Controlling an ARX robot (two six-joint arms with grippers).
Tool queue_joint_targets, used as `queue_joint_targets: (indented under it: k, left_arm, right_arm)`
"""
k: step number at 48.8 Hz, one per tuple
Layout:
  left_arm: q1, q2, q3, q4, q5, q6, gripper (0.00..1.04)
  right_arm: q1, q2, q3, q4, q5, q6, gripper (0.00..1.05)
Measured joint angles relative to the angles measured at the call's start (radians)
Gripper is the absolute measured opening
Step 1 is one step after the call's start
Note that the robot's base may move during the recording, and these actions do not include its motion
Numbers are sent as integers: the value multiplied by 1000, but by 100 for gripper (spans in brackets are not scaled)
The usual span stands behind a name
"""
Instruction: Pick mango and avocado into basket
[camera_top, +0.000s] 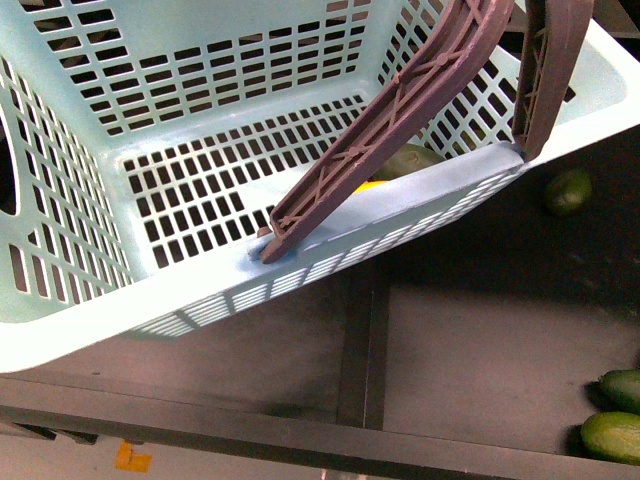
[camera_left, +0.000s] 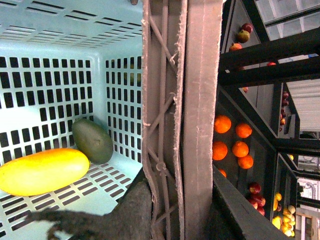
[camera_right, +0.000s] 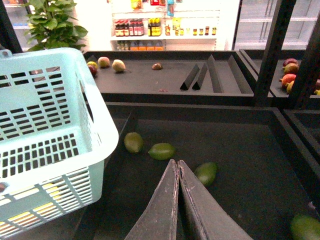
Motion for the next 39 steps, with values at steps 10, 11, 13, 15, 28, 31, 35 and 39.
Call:
queue_joint_targets:
  k: [10,11,13,15,28,31,35,39]
  left_arm:
    - [0,0,0,0,0,0,20]
    - [0,0,0,0,0,0,20]
    - [0,0,0,0,0,0,20]
    - [0,0,0,0,0,0,20]
    - [0,0,0,0,0,0,20]
    - [0,0,0,0,0,0,20]
    - [0,0,0,0,-1,0,20]
    - [-1,0,0,0,-2,0,20]
  right_arm:
    - [0,-62,0,-62,0,0,2]
    - [0,-68,0,-68,0,0,2]
    - [0,-80,0,-80,0,0,2]
    - [0,-90,0,-90,0,0,2]
    - [0,-154,0,-153,0,0,2]
    - [0,-198,0,-211,1,0,2]
    - [0,-311,0,-323,-2,0,2]
    - [0,-323,0,-330,-1,0,2]
